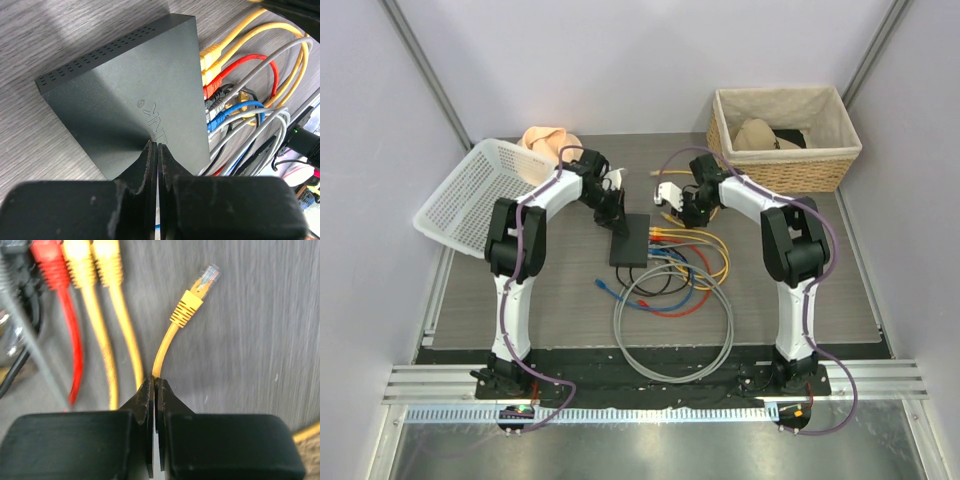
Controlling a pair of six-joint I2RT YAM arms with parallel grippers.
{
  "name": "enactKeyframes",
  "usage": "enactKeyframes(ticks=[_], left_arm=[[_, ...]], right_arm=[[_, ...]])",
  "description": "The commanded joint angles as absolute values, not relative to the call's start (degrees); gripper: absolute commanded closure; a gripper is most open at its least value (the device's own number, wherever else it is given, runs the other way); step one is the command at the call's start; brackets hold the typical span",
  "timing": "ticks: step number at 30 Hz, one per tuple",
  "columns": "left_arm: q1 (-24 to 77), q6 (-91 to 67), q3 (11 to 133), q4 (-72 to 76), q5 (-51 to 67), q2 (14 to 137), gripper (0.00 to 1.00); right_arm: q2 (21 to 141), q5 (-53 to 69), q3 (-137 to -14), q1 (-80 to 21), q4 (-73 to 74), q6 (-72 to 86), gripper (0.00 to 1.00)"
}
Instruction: Pull the plug from the switch port
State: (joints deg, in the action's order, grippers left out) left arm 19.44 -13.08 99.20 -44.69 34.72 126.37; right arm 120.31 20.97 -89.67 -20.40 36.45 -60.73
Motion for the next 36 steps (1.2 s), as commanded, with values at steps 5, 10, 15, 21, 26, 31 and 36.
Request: enactKeyframes(ticks=[5,10,15,21,26,31,36], left_arm=[[19.7,-12.1,99.1,-45.4,31.8,126.1,0.97],[19.7,-13.4,99.8,-45.1,32.5,127.1,0.97],[19.7,-15.0,100.6,-44.7,34.4,128.2,0.97],[19.7,-14.3,100.6,-45.6,34.1,129.1,0.97],[19.7,-14.2,100.5,-45.4,33.8,129.0,0.97],[19.6,-12.0,100.6,-46.8,33.7,128.5,0.97],[19.7,-10.3,100.4,-49.0,32.3,128.8,0.98]], right_arm=[[100.2,17.6,-77.6,-19.6,40.5,-56.6,0.99],[89.7,10.0,-64.4,-17.6,42.4,-52.3,0.99],[83.1,5.7,-54.9,-9.9,42.6,-48.4,0.99],[85.8,-6.9,-52.5,-3.5,35.4,-42.6,0.99],[91.8,-0.1,-61.2,-2.3,37.8,-38.6,0.70],[95.0,26.0,-76.4,-3.0,42.4,-35.6,0.47],[108.7,40.0,-90.2,-12.8,41.5,-28.8,0.45]])
